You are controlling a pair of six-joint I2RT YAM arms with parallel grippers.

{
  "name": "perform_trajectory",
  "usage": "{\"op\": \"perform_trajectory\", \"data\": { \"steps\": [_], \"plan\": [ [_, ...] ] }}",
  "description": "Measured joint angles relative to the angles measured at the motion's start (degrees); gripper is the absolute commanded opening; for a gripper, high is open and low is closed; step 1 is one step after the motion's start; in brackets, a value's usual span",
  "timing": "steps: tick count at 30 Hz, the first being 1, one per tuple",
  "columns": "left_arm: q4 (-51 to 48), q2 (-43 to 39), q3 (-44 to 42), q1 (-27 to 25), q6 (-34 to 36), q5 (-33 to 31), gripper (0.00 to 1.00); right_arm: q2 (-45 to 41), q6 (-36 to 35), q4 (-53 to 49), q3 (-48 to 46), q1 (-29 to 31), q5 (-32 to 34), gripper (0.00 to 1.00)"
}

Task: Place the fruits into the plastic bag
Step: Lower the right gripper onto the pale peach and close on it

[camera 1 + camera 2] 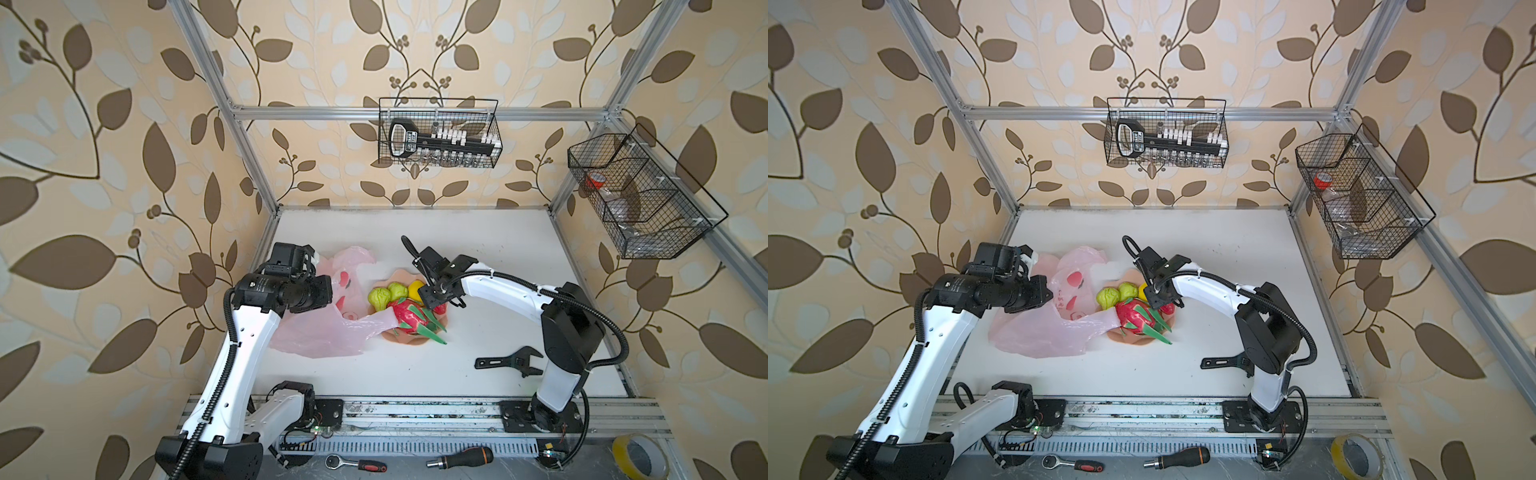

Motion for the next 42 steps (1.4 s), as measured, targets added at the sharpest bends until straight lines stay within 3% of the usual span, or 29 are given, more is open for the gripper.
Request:
{"op": "perform_trajectory", "data": {
  "steps": [9, 26, 42],
  "plan": [
    [0.0, -0.4, 0.0, 0.0, 0.0, 0.0, 0.0, 1.4, 0.0, 0.7, -0.2, 0.9, 1.2, 0.63],
    [0.0, -0.4, 0.0, 0.0, 0.0, 0.0, 0.0, 1.7, 0.3, 0.9, -1.1, 2.3, 3.1, 0.46],
    [-0.1, -0.4, 0.2, 0.0, 0.0, 0.0, 0.0, -5.6, 1.8, 0.3, -1.2, 2.6, 4.2, 0.44]
  ]
}}
